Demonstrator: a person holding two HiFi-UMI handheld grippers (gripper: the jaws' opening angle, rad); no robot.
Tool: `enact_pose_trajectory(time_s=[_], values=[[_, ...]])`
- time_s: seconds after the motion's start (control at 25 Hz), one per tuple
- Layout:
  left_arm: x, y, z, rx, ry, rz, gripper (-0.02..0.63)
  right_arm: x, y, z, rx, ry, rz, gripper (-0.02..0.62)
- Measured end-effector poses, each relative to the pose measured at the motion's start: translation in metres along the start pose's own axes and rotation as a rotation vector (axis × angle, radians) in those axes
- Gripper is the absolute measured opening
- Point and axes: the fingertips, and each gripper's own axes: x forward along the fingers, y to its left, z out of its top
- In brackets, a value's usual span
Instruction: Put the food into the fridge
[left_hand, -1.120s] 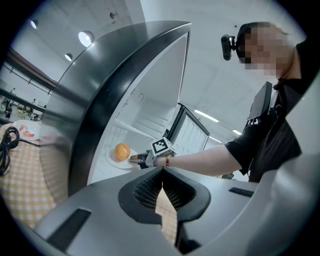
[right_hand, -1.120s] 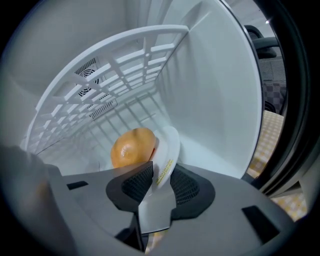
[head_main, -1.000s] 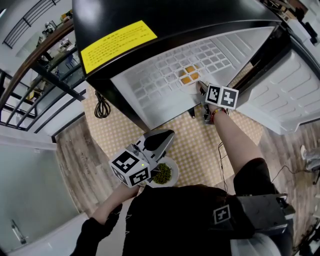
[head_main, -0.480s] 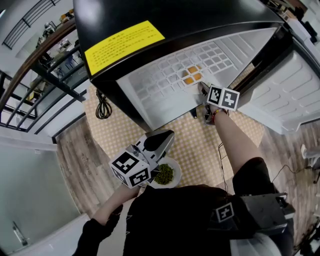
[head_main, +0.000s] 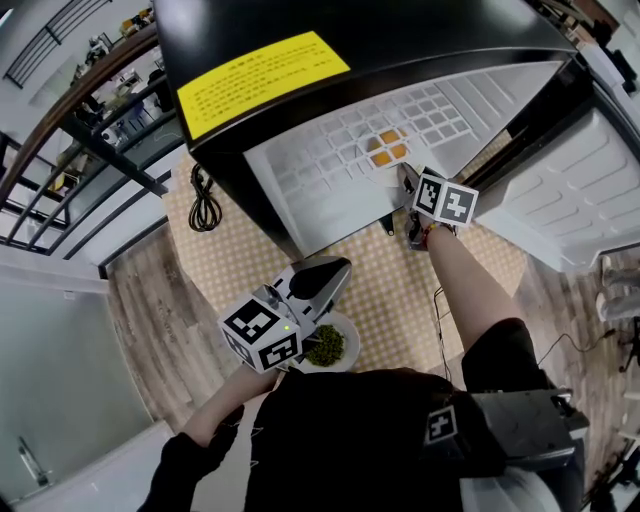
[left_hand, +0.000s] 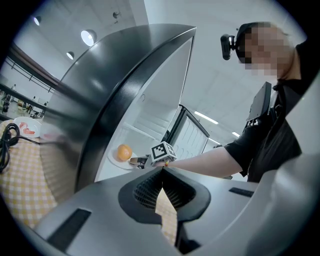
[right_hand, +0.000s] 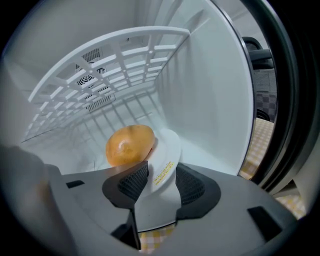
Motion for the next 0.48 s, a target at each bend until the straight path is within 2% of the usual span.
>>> enact_pose_trajectory(time_s=[0.48], values=[[-0.0027,0.0035,-0.0004,-0.005,-0.015,0.012,0.012,0.0004,-0.003,-0.0012,-0.092,-0.006,-0.062,0.199]])
